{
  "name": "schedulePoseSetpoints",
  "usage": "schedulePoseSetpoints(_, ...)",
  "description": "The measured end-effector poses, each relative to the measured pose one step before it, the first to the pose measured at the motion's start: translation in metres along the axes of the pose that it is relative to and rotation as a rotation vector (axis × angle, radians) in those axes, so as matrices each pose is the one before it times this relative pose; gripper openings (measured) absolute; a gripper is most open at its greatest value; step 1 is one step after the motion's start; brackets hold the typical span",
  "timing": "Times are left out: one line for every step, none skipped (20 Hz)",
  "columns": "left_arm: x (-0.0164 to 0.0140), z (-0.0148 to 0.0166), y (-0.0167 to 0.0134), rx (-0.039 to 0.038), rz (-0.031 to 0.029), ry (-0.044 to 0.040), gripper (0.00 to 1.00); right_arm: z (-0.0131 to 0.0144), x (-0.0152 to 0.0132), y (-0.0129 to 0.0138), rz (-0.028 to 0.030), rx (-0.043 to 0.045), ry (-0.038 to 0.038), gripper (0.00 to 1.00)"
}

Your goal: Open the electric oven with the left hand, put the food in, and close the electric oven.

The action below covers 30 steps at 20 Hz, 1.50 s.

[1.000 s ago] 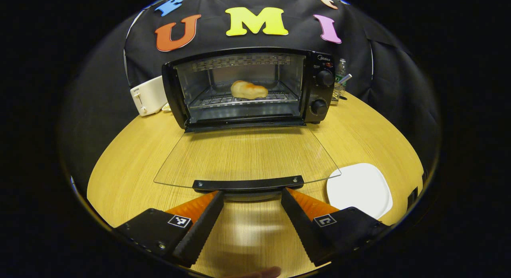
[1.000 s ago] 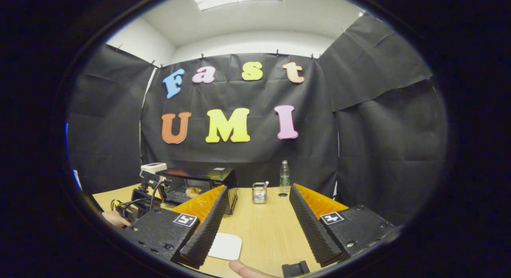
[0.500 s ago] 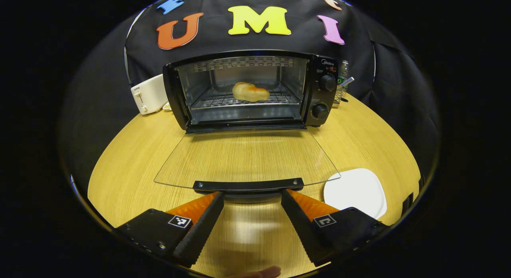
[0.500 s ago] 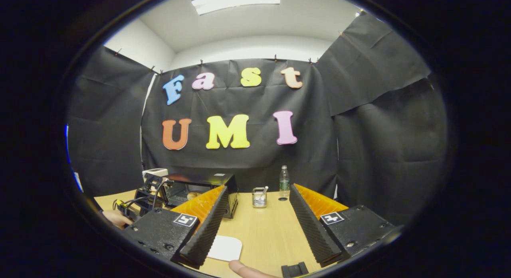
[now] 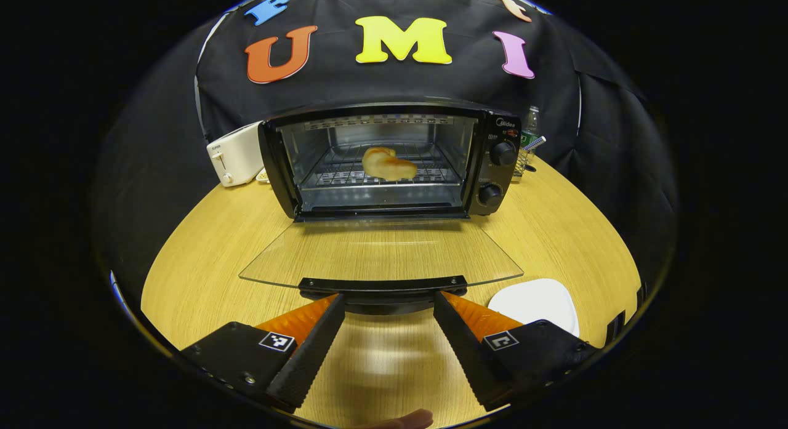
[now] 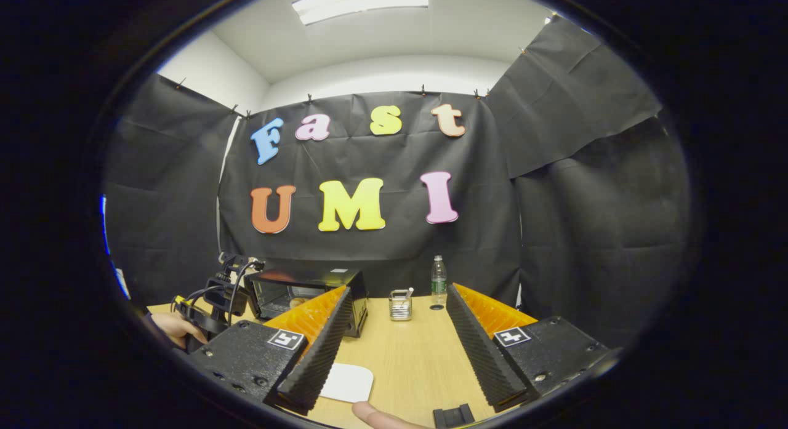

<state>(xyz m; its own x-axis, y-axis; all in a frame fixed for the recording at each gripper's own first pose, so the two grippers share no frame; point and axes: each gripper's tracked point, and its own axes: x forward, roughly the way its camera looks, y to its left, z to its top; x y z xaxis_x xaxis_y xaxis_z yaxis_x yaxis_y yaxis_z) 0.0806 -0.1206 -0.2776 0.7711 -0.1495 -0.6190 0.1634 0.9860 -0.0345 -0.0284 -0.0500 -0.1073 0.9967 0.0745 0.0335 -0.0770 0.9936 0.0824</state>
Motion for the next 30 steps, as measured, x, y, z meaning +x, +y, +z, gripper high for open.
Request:
schedulePoseSetpoints(-0.00149,0.00625,0.00075,0.0027,0.00125,-0.01443,0.96,0.00055,-0.00006,0.00047,0.00033,0.00109,0.00004,0.92)
schedulePoseSetpoints(-0.00136,0.00421,0.00063,0.00262,0.00152,-0.01104,0.96,0.00038,-0.00111,-0.00029,-0.00066,0.0021,-0.00029,0.92)
schedulePoseSetpoints(-0.00131,0.00444,-0.00012,0.0031,0.00028,-0.00422,0.96,-0.00051,0.00128,-0.0007,-0.00071,0.00113,0.00213,0.92)
schedulePoseSetpoints(-0.00043,0.00471,0.00085,0.00309,-0.00071,-0.00249,0.96,-0.00028,-0.00047,-0.00014,-0.00057,0.00087,0.00237,0.92)
schedulePoseSetpoints(-0.00061,0.00573,0.00185,0.00336,-0.0016,-0.0034,0.96,-0.00018,0.00018,-0.00002,-0.00001,0.00195,0.00161,0.92)
schedulePoseSetpoints(-0.00202,0.00618,0.0,0.00541,-0.00214,-0.00817,0.96,-0.00095,0.00036,0.00013,-0.0006,0.00235,0.00185,0.93)
schedulePoseSetpoints(-0.00045,0.00726,0.00097,0.0063,-0.00043,-0.01139,0.96,-0.00012,0.00093,-0.00018,-0.00052,0.00046,0.00181,0.95)
schedulePoseSetpoints(0.00045,0.00511,0.0004,0.00622,0.00005,-0.01102,0.96,0.0002,-0.00042,-0.00072,-0.00035,0.00024,0.00367,0.96)
schedulePoseSetpoints(0.00056,0.00529,0.00078,0.00608,0.00037,-0.00437,0.96,-0.00056,-0.00109,0.00008,0.00046,0.0008,0.00262,0.96)
schedulePoseSetpoints(0.00058,0.00279,0.00143,0.00657,-0.00033,-0.00249,0.96,0.00097,-0.00073,-0.00048,0.00025,0.00214,-0.0001,0.96)
schedulePoseSetpoints(0.0005,0.00198,0.00067,0.00262,-0.00097,0.0106,0.96,0.00039,0.00104,0.00033,-0.00008,0.00218,-0.00014,0.96)
schedulePoseSetpoints(-0.00028,0.00385,0.00068,-0.00132,-0.00124,0.00488,0.96,0.00118,0.00025,-0.00023,-0.00061,0.00128,-0.0024,0.96)
schedulePoseSetpoints(-0.00011,0.00509,0.00018,0.0002,-0.00054,-0.00163,0.96,0.00079,-0.00168,-0.0012,-0.00217,-0.00011,-0.00147,0.95)
schedulePoseSetpoints(-0.00028,0.00668,0.00099,0.00636,0.00104,-0.01399,0.96,0.00118,-0.00022,-0.00022,-0.00206,-0.00215,-0.00151,0.95)
schedulePoseSetpoints(0.00109,0.0097,0.00162,0.01039,0.00301,-0.02266,0.96,0.00069,-0.00109,-0.00063,-0.00269,-0.00218,-0.00089,0.94)
schedulePoseSetpoints(0.00327,0.00922,0.00301,0.00852,0.00128,-0.02686,0.96,0.00103,-0.00102,0.00017,-0.00105,-0.00129,-0.00083,0.94)
schedulePoseSetpoints(0.00928,0.00282,0.00198,-0.00346,0.00339,0.00505,0.97,-0.00024,-0.00025,0.00049,-0.00031,-0.00037,0.00042,0.93)
schedulePoseSetpoints(0.00886,-0.00177,0.00347,-0.00842,0.00718,0.01543,0.98,0.00113,-0.00048,0.00004,-0.00002,0.00143,-0.00149,0.93)
schedulePoseSetpoints(0.01356,-0.00757,0.00544,-0.01434,0.01579,0.04871,1.0,0.001,-0.00113,-0.00044,-0.0007,-0.00035,-0.00138,0.92)
schedulePoseSetpoints(0.00717,-0.0038,0.00796,-0.00088,0.02877,0.00989,0.97,0.00136,0.00014,-0.00041,-0.00228,-0.00229,-0.00199,0.92)
schedulePoseSetpoints(0.00525,0.00429,0.00829,0.00778,0.03409,-0.01088,0.98,-0.00029,-0.00133,-0.00123,-0.00331,-0.0036,0.00061,0.92)
schedulePoseSetpoints(0.00311,0.00468,0.00425,-0.00153,0.01011,-0.01866,0.97,0.00046,0.00013,-0.00044,-0.0019,-0.00351,-0.00061,0.92)
schedulePoseSetpoints(-0.00194,0.00588,-0.00145,-0.01273,-0.01757,-0.0268,0.97,0.00043,0.0009,-0.00045,-0.00298,-0.00281,0.00094,0.92)
schedulePoseSetpoints(-0.00383,0.00288,-0.00282,-0.01042,-0.02037,-0.02865,0.97,0.0009,0.00094,-0.0013,-0.00448,-0.00049,0.00178,0.92)
schedulePoseSetpoints(-0.00681,0.00291,-0.00063,-0.00643,-0.0083,-0.02321,0.97,-0.00121,0.00197,-0.00044,-0.00312,0.00204,0.00211,0.92)
schedulePoseSetpoints(-0.00921,0.00311,-0.00006,0.00216,-0.00568,-0.02582,0.96,-0.00005,0.00125,0.00048,-0.00138,0.00383,0.00375,0.92)
schedulePoseSetpoints(-0.01107,0.00531,-0.0014,0.00205,-0.00844,-0.02731,1.0,-0.00181,-0.00032,0.00149,0.00053,0.00345,0.00572,0.96)
schedulePoseSetpoints(-0.01282,0.00537,-0.0019,0.0024,-0.01223,-0.03321,0.96,-0.00092,0.00053,0.00251,0.0007,0.00291,0.0037,0.96)
schedulePoseSetpoints(-0.01467,0.00835,-0.00119,-0.00043,-0.00757,-0.03681,0.96,0.00145,0.001,0.00184,-0.00061,0.00343,0.00316,0.96)
schedulePoseSetpoints(-0.01309,0.00849,-0.00138,0.00215,-0.00728,-0.03336,0.96,0.00118,0.00002,0.00231,-0.00019,0.00258,0.00102,0.95)
